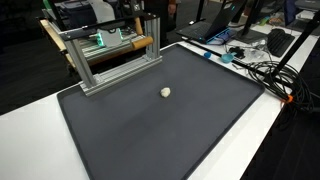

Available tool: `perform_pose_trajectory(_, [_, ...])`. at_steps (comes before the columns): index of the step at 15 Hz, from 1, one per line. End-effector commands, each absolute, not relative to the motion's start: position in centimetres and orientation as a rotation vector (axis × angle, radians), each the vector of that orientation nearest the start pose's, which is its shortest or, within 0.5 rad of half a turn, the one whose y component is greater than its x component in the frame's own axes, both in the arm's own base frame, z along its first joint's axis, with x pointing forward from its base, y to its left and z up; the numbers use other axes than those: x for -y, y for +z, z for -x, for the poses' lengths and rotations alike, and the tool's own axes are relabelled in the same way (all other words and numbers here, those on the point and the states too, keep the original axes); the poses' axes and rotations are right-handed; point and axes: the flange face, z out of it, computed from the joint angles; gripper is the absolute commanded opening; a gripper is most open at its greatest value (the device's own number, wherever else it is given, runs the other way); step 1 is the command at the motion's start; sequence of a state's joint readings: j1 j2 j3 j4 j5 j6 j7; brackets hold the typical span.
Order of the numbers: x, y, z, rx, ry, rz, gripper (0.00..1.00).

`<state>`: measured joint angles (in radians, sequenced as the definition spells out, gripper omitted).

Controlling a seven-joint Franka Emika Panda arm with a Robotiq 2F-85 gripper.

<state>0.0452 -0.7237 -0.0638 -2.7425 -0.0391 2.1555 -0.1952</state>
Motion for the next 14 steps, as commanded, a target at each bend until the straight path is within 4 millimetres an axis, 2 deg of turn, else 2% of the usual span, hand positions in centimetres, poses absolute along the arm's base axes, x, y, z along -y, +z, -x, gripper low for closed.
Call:
perform_pose_trajectory(1, [-0.8, 44.3, -33.7, 0.307, -0.215, 3.140, 0.94])
perform_pose_trajectory(3, [-1.5, 44.7, -34.0, 0.302, -0.233, 3.159, 1.00])
perform_pose_trajectory(6, [-2.3, 45.1, -33.9, 0.238, -0.251, 3.195, 1.00])
perform_pose_trajectory(13, [-2.6, 45.9, -33.3, -0.199, -0.412, 3.260, 1.00])
perform_pose_trajectory(14, [-2.6, 45.9, -33.3, -0.123, -0.383, 3.248, 1.00])
